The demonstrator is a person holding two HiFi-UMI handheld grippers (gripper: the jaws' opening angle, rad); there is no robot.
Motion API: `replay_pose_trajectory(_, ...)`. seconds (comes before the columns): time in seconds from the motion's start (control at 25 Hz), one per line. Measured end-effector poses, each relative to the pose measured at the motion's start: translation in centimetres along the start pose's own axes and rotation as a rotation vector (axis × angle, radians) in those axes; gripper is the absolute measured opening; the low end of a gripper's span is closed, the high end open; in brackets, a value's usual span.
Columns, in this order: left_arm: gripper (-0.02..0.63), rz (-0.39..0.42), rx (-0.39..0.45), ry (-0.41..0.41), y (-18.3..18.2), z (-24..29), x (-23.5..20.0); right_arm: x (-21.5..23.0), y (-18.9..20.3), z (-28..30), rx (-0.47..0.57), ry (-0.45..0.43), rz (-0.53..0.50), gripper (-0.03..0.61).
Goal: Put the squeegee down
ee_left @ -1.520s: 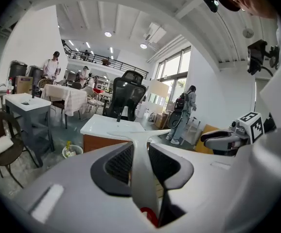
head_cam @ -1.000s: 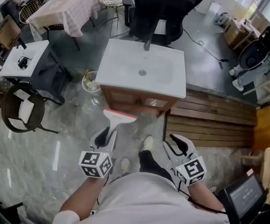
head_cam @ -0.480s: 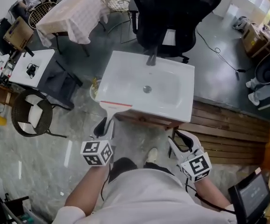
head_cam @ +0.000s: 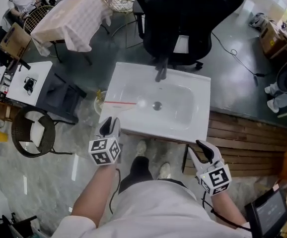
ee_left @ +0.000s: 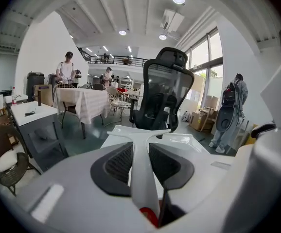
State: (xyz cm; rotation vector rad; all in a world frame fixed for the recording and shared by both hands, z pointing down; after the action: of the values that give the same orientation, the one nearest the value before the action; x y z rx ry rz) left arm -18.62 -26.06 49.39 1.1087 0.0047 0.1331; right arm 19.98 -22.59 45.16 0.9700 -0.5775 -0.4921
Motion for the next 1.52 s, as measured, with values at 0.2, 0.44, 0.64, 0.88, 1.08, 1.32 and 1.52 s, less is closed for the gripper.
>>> replay_pose_trajectory(0.2, 0.109, 0.006, -0.023, 0.025, -0.5, 7.1, -3.8, 0.2, -2.3, 3.2, 0.008, 0.094, 0.039, 0.128)
replay_pose_trajectory(0.44, 0.109, 0.031, -0.048, 0.066, -1.1, 14.9, -7.6, -0.5, -5.1, 7.8, 0.008, 0.163, 0.054, 0.129)
replay_pose_trajectory(0.64, 0.109, 0.032, -0.070, 0.081, -1.4, 20.5, -10.2, -1.1, -6.3, 10.5, 0.003, 0.224, 0.075, 0.129)
replay_pose_trajectory(0.88, 0.109, 0.056, -0.115, 0.088, -0.7, 26.4, -11.5, -1.3, -6.1, 11.6, -0.020, 0.307, 0.122, 0.129)
replay_pose_trajectory(1.08, 0.109, 0.069, -0.158, 0.077, 0.1, 29.9, -12.5, -1.3, -6.5, 12.0, -0.023, 0.360, 0.139, 0.129)
replay_pose_trajectory(1.32, 0.109, 0.101, -0.188, 0.068, 0.7, 32.3, -12.3, -0.8, -6.6, 12.1, -0.040, 0.398, 0.160, 0.129)
replay_pose_trajectory(1.52, 0.112, 0.132, -0.214, 0.057, 1.4, 33.2, -11.8, -0.3, -6.4, 12.2, -0.045, 0.396, 0.167, 0.129)
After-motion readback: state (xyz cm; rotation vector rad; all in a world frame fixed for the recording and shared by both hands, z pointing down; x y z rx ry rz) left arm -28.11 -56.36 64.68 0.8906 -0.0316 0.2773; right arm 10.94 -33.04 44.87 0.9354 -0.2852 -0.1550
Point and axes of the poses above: the fingertips, and each gripper's own axes: z forward along the fingers, x to its right, y out of its underside, the point moved 9 cm from there along -z, backward along the fingers, and after that the axes turned 13 degrees about z, right-handed, at the moved point
